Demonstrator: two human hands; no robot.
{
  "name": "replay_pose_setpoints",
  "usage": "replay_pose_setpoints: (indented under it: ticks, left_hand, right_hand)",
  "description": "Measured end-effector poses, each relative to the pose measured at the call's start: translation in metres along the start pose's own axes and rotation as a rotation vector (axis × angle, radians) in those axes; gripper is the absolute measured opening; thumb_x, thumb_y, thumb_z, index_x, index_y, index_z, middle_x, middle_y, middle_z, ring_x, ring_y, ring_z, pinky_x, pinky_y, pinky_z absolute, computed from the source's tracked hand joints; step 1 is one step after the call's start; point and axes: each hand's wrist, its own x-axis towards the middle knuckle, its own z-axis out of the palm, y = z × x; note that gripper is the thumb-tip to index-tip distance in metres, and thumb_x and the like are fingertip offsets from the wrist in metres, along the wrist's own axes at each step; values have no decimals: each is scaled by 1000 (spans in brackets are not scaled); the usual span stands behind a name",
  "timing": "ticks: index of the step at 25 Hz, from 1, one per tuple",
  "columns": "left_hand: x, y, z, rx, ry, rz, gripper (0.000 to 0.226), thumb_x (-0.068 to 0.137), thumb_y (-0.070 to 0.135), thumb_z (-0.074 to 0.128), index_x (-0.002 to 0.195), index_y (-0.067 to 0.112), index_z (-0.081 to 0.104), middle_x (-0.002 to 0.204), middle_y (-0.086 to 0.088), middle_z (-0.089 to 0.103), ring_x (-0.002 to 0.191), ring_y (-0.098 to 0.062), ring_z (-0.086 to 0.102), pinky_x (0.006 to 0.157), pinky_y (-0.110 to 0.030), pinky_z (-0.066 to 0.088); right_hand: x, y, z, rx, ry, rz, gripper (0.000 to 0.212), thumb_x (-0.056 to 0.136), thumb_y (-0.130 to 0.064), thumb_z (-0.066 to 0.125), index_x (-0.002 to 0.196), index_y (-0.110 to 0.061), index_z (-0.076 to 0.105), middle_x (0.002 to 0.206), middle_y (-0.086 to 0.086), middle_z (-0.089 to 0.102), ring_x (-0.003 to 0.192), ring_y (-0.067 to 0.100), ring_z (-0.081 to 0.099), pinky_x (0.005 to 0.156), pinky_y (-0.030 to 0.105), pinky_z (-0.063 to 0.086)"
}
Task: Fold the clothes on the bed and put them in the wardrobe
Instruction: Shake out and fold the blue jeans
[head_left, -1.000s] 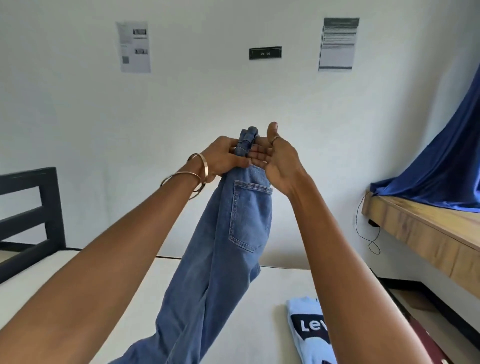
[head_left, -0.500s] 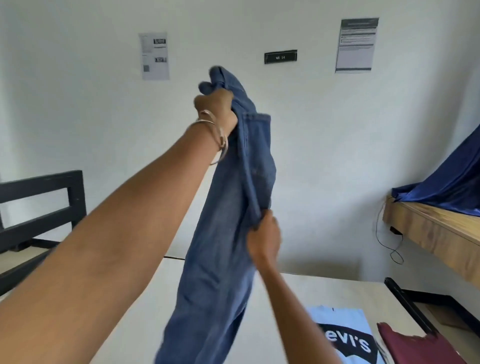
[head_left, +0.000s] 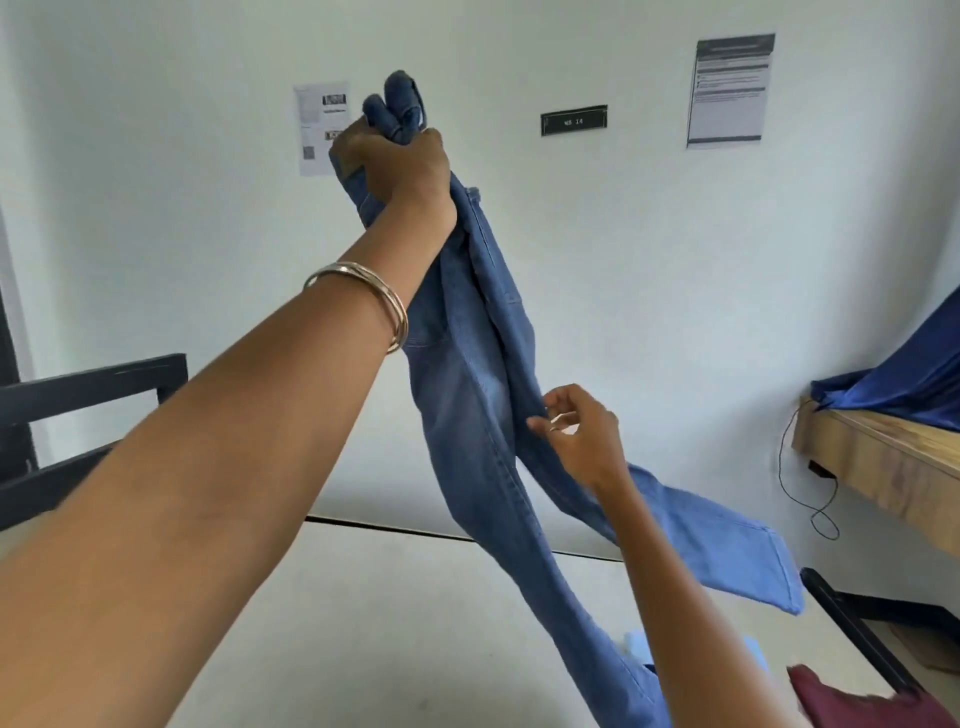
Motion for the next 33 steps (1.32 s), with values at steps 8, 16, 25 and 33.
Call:
replay_pose_setpoints:
  ticks: [8,16,25,33]
  left_hand:
    - [-22,-18,-3,121,-82,185,23,81,4,63,94,9,45,71,6,51,65,-6,55,70,-21,50]
    - [-17,-31,-7,305,-24,249,35,90,4,56,120,-1,39,84,3,47,82,-16,58,59,-8,45]
    - [-9,-37,-21,270,15,84,22,90,1,54,98,11,36,89,-1,51,78,-10,56,74,-13,52]
    - [-26,-65,-20,275,40,86,31,90,-1,52,120,0,42,78,6,46,84,-18,60,54,-12,38]
  right_hand:
    - [0,15,14,256,125,199,28,89,-15,67,62,-14,63,49,-11,43,53,12,35,59,29,33]
    - [-46,20,9,-104,-228,-247,73,81,-2,62,132,-39,26,74,-4,45,59,11,41,58,21,36]
    - [-96,34,52,-831,-16,-444,55,74,-1,51,122,-25,60,94,17,62,45,36,58,40,35,46]
    - [-132,-19,150,-549,-243,314,79,79,-85,33,101,-15,64,145,10,29,121,36,39,85,47,43]
